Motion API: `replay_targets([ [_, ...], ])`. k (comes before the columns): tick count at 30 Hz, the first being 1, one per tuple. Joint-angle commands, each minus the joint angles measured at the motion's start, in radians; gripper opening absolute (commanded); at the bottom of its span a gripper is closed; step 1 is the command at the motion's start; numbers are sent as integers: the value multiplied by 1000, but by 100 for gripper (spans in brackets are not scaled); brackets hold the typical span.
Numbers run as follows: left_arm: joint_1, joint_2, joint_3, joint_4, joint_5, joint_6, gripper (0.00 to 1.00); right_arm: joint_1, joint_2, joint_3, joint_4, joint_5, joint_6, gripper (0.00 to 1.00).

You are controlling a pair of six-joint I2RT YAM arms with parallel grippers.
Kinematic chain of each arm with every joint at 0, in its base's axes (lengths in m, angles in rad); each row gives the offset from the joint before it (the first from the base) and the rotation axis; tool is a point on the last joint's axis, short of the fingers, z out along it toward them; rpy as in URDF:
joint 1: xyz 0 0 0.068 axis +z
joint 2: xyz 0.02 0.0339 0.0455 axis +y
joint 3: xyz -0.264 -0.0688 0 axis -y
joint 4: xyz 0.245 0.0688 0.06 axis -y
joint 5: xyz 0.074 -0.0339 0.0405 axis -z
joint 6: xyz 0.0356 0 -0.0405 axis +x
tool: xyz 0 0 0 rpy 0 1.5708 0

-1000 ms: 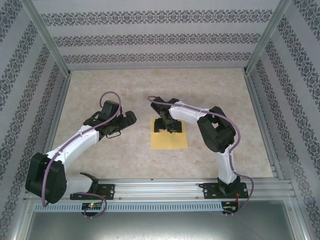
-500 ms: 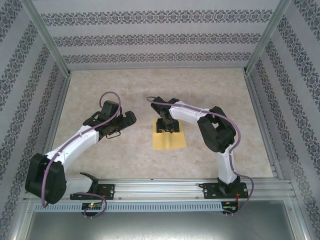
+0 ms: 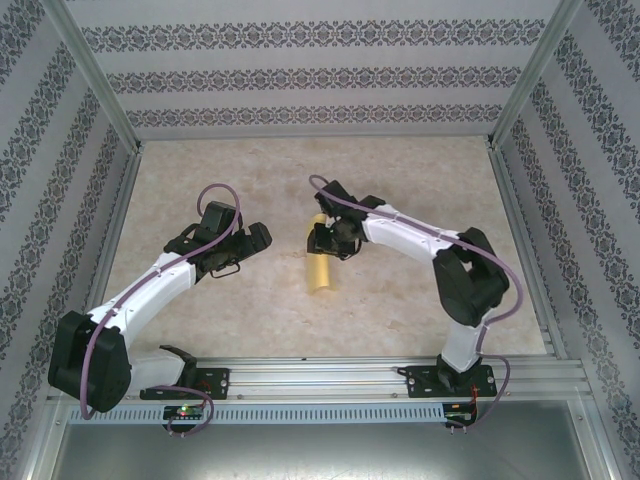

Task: Fold a paper plane with a square sheet of paper (pick it up from the middle)
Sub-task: Fold the square sheet of paper in half at the center of the table.

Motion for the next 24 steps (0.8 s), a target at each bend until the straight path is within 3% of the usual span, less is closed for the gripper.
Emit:
replay_targets([
  [1,15,-17,14,-29,-1,15,100,-46,-68,-105,289,-241,147,43],
  [6,15,-16,19,-24,9,16,100,-83,-73,-215,595,-416,301,45],
  [12,14,-13,16,-1,56,14,100,-111,12,-311,694,-387,342,45],
  [17,15,-9,15,16,90,14,100,-112,56,-271,497,-303,210,48],
  [24,14,-14,1,23,102,14,100,-115,20,-215,251,-193,66,60],
])
